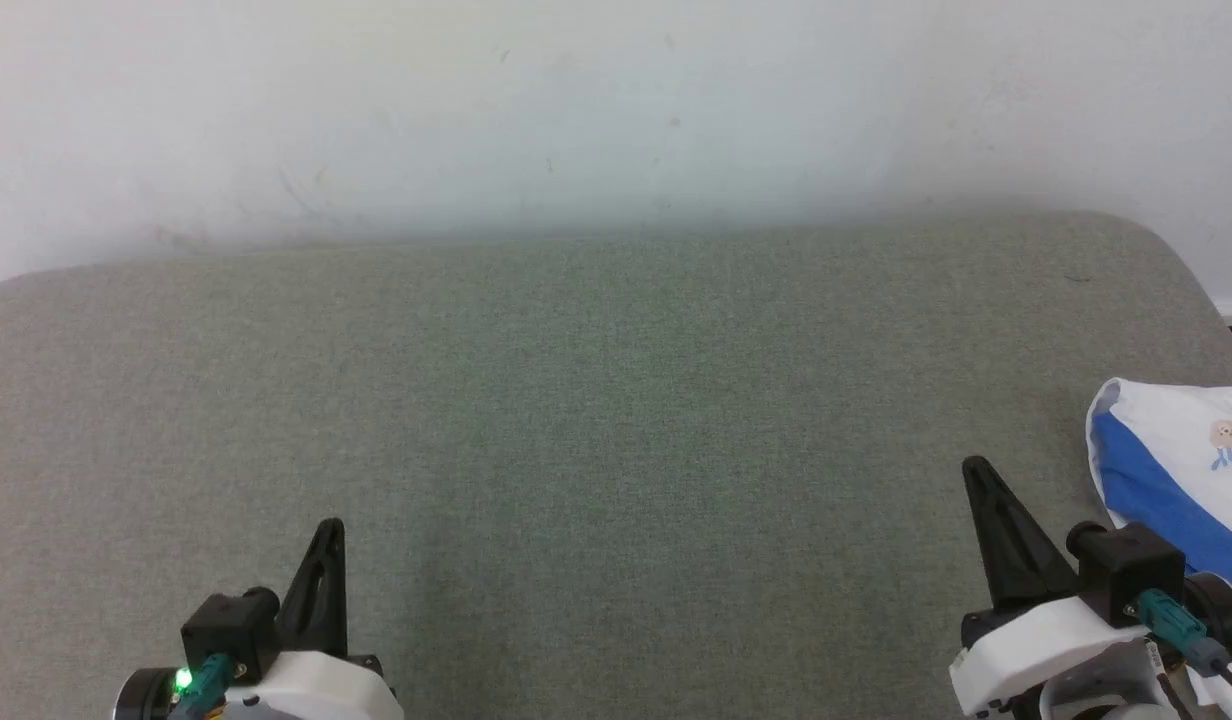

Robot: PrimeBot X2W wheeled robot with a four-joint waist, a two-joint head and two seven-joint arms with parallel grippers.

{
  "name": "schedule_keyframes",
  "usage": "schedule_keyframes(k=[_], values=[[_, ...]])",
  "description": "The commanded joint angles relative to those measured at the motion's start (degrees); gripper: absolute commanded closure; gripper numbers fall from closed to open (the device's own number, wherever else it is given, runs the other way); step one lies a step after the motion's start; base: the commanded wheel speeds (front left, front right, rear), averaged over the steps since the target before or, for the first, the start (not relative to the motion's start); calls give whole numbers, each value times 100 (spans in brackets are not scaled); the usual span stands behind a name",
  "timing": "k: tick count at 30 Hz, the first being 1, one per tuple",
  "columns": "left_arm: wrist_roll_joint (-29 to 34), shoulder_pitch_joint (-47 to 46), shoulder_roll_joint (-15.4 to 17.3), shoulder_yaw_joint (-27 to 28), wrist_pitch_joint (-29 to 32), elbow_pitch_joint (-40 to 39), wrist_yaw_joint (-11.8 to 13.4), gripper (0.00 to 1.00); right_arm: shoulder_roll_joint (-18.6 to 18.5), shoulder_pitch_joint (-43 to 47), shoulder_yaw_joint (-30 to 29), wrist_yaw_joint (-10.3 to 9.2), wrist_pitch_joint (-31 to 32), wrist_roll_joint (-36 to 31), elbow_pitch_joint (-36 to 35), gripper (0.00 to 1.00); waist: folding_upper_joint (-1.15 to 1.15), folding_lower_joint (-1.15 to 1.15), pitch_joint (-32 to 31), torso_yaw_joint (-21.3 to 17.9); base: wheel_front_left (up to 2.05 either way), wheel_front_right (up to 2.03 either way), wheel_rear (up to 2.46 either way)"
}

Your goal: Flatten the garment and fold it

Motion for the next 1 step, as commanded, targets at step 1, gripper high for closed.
schedule_keyframes(k=[1], values=[[53, -115, -25, -18, 30, -51, 34, 100, 8, -93, -6, -2, 37, -51, 12, 100, 0, 0, -2, 2, 0, 0, 0]])
